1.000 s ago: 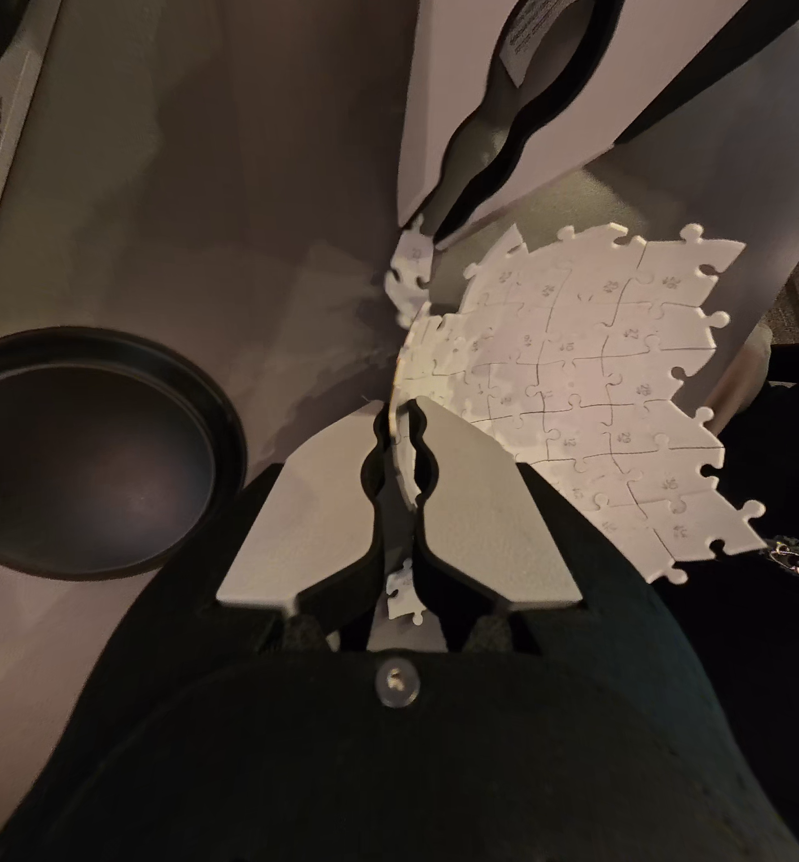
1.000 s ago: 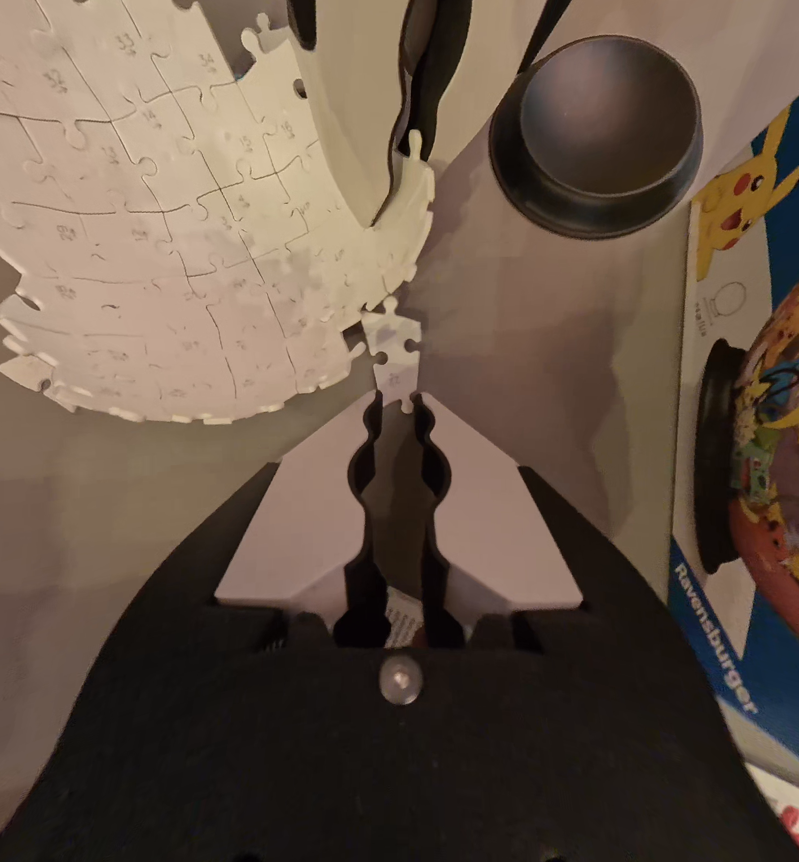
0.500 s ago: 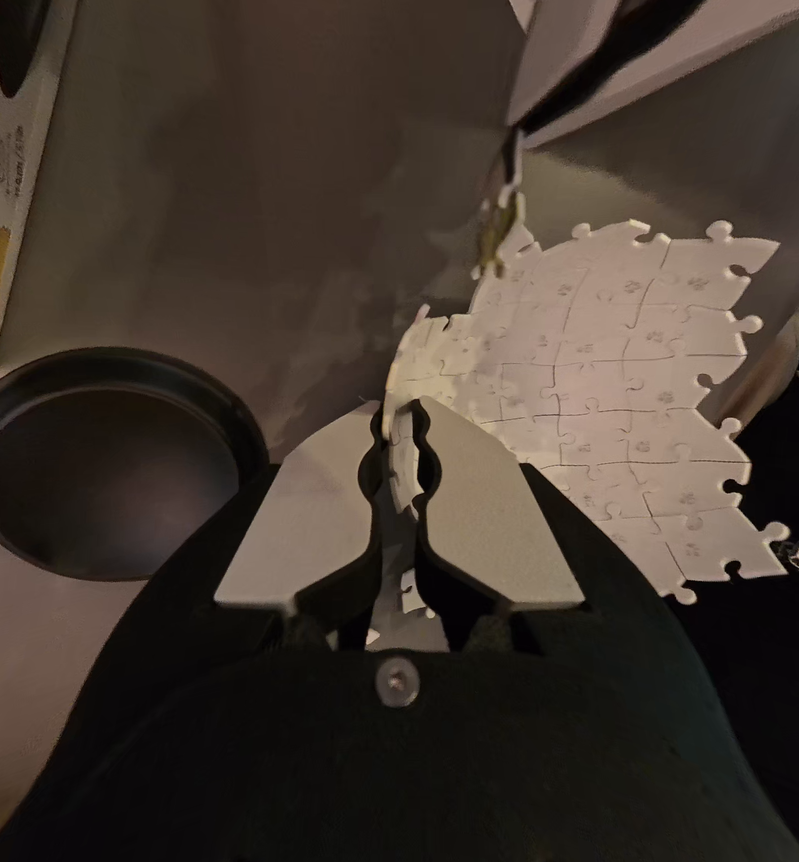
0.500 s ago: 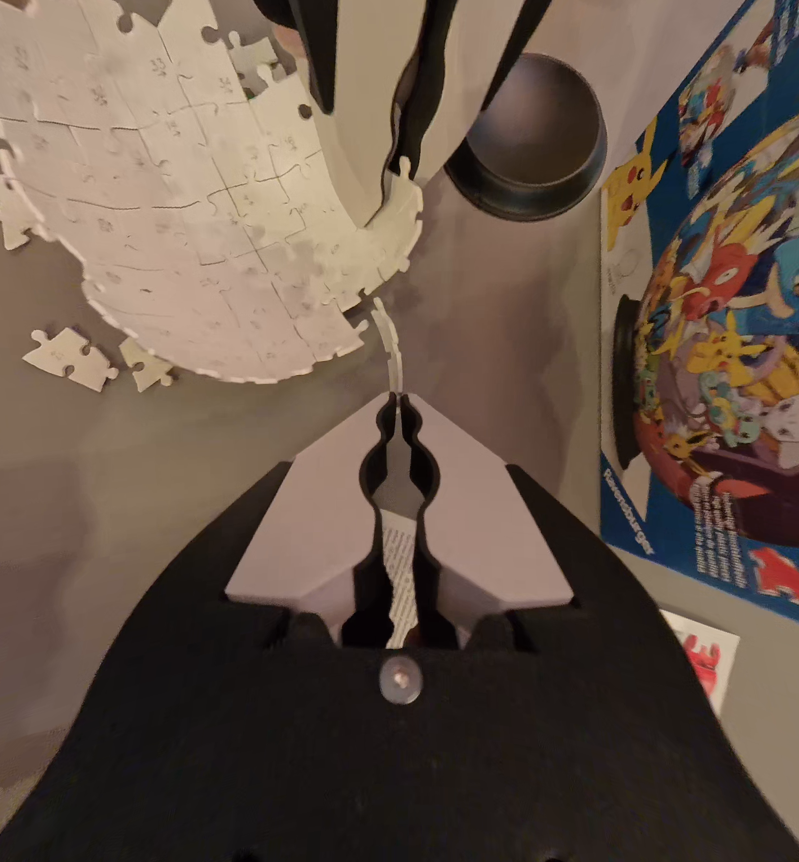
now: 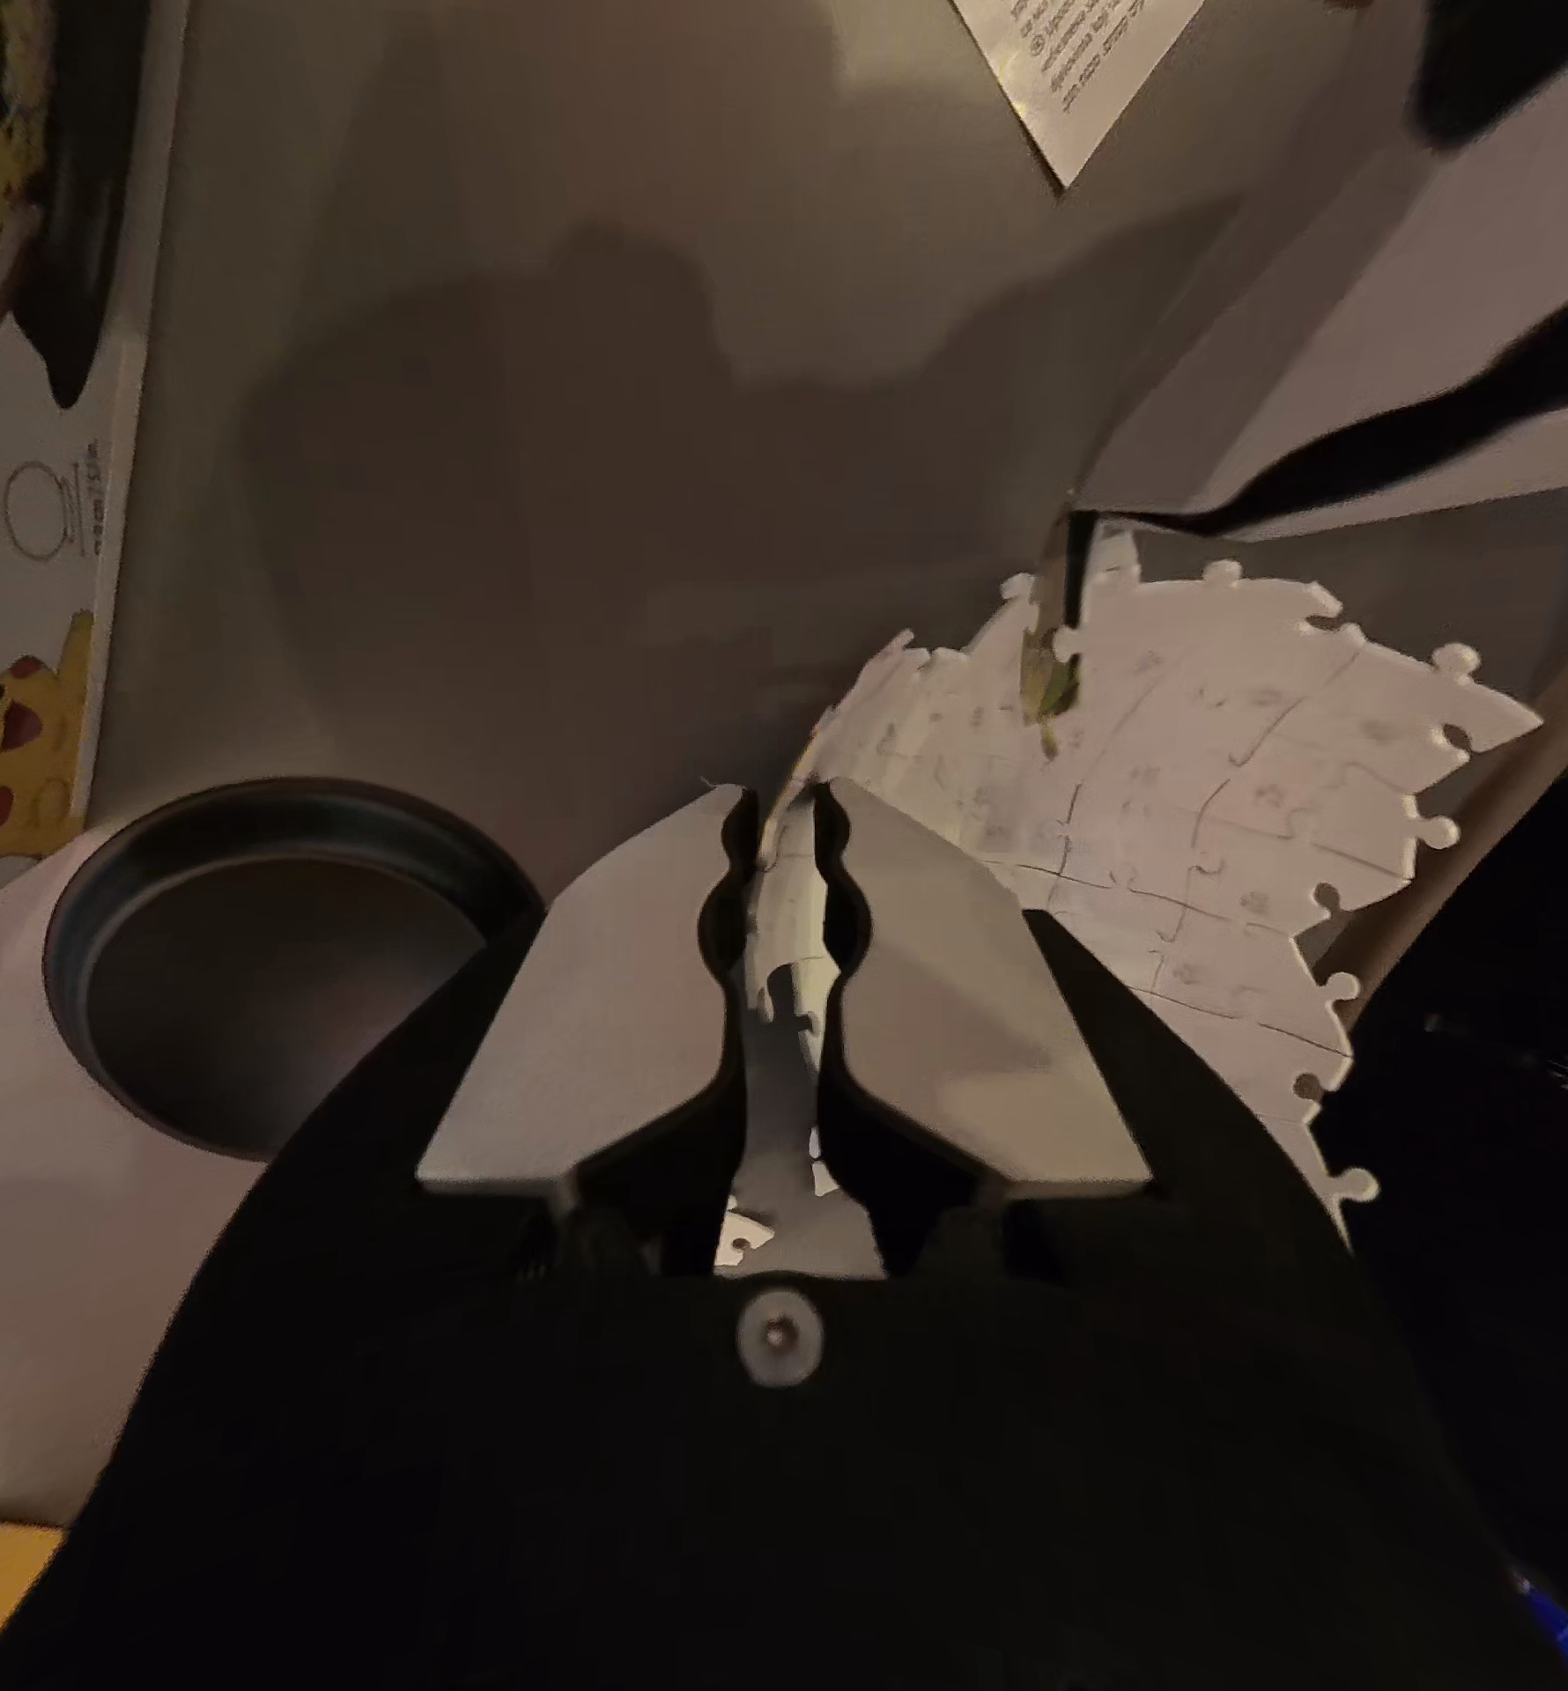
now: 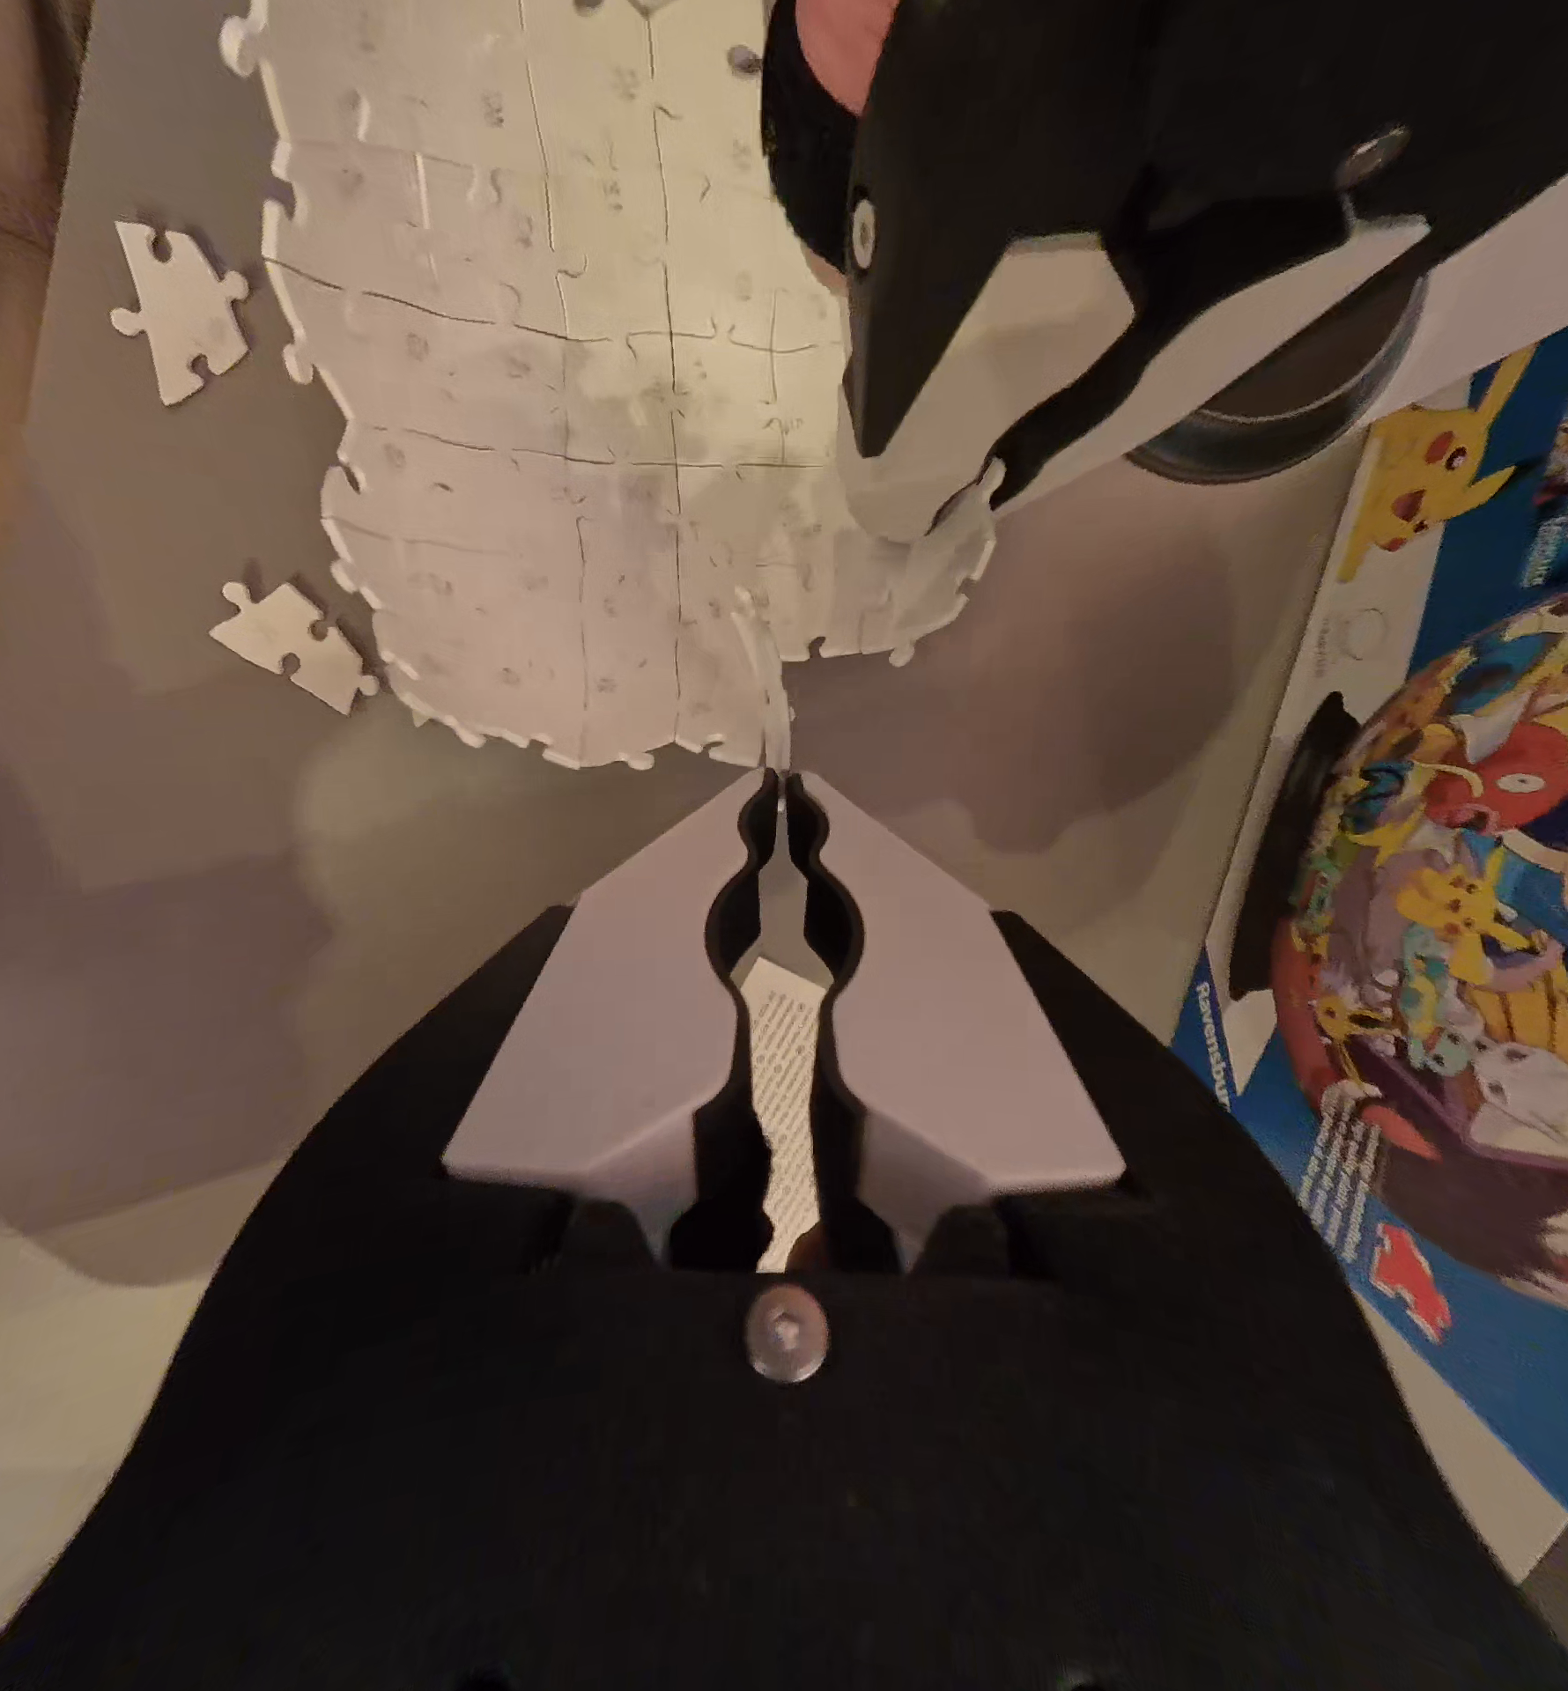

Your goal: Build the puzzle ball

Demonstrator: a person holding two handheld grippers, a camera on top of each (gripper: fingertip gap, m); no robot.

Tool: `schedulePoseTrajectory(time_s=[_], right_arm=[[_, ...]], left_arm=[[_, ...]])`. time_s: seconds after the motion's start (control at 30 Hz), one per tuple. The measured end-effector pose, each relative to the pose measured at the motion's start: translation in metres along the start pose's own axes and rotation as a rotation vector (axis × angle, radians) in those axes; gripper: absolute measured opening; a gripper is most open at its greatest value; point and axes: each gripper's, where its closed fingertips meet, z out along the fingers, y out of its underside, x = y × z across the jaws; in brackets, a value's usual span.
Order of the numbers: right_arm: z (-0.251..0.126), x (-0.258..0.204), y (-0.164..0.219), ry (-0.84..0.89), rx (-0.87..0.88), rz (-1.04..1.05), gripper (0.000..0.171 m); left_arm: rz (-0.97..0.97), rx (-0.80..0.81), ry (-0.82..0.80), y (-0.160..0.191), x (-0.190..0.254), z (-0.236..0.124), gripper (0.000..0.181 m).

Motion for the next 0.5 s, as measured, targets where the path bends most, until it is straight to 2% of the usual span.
schedulePoseTrajectory(time_s=[0.2, 0.5], right_arm=[[0.008, -0.002, 0.004, -0.012, -0.011, 0.040, 0.000], [0.013, -0.003, 0.007, -0.020, 0.000, 0.084, 0.000]], left_arm=[[0.004, 0.015, -0.018, -0.002, -0.001, -0.002, 0.012], [0.016, 0.171, -0.101, -0.016, -0.002, -0.027, 0.023]])
